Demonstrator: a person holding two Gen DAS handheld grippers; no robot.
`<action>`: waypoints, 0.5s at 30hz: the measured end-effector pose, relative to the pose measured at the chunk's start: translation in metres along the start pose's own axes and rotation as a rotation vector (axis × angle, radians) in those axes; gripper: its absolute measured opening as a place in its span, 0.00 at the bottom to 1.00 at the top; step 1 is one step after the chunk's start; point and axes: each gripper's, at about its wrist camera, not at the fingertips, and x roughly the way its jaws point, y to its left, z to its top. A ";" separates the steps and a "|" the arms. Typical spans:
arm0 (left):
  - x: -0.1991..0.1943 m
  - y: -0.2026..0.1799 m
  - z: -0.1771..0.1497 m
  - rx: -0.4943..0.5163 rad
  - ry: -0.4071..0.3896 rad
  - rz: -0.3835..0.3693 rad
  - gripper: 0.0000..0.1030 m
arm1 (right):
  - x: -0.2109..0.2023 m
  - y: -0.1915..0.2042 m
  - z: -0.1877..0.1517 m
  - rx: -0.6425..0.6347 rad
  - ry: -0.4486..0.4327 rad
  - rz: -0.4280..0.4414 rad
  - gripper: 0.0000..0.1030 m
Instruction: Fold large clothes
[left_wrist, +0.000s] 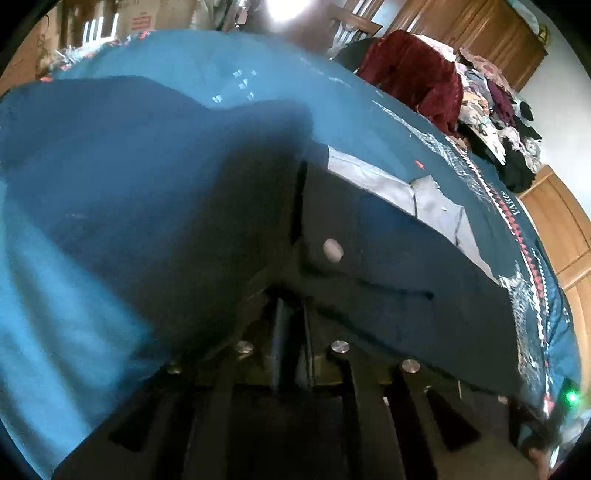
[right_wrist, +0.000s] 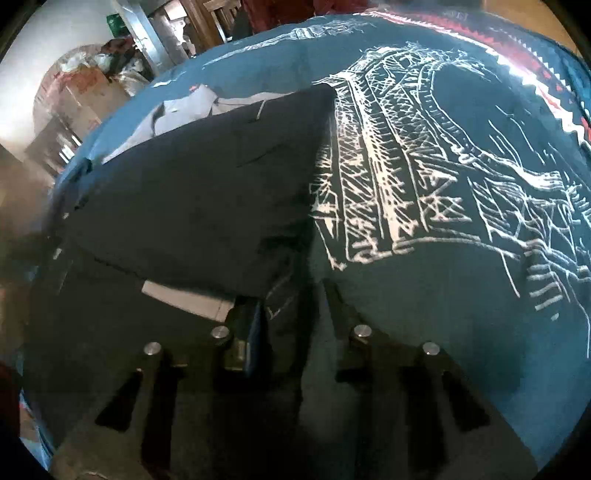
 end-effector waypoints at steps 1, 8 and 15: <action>-0.018 0.007 0.000 0.005 -0.031 -0.016 0.12 | -0.006 0.007 0.001 -0.027 0.006 -0.011 0.34; -0.127 0.138 0.017 -0.149 -0.276 0.092 0.63 | -0.050 0.082 0.039 -0.051 -0.171 0.165 0.61; -0.109 0.277 0.094 -0.315 -0.245 0.113 0.63 | 0.087 0.172 0.072 -0.050 0.092 0.254 0.60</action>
